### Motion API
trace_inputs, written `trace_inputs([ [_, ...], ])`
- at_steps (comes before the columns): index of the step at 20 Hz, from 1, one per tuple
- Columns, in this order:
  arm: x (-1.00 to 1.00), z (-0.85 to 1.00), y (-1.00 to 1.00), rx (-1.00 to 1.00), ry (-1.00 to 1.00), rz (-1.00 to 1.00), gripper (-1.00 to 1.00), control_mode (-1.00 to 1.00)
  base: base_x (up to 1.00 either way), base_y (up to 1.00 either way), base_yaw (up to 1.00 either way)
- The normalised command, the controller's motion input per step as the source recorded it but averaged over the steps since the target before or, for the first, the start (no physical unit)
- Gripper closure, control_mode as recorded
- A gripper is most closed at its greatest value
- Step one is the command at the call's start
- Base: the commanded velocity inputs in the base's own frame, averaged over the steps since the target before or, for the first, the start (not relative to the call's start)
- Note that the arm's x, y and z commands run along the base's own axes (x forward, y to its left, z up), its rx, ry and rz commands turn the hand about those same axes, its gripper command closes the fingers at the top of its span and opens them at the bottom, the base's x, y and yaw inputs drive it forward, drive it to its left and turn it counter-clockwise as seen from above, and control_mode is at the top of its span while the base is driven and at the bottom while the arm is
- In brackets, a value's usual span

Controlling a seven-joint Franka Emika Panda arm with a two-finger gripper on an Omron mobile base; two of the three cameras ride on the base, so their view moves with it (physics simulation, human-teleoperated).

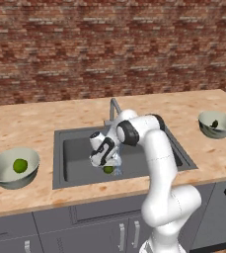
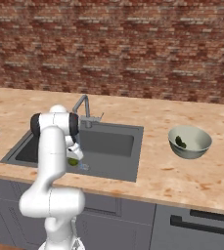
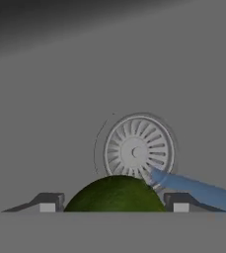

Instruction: Pick the limes from the sink and place them in one bowl. Place the squash in the other bowl. Then turn off the sink faucet.

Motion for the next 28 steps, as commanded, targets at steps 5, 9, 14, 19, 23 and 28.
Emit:
trace_inputs([
  [5, -0.26, 0.49, 0.51, -0.03, -0.34, -0.02, 1.0, -1.0, 0.0, 0.0, 0.0],
  [9, -0.07, 0.85, 0.4, 0.0, -0.37, -0.01, 1.0, -1.0, 0.0, 0.0, 0.0],
  [14, -0.25, 1.0, 0.13, 0.0, -0.27, 0.0, 1.0, -1.0, 0.0, 0.0, 0.0],
  [19, -0.48, 1.0, 0.01, 0.0, -0.08, 0.08, 1.0, -1.0, 0.0, 0.0, 0.0],
  [23, -0.26, 1.0, 0.08, 0.0, 0.0, 0.1, 1.0, -1.0, 0.0, 0.0, 0.0],
  [28, -0.12, 1.0, 0.23, 0.0, 0.08, 0.07, 1.0, -1.0, 0.0, 0.0, 0.0],
])
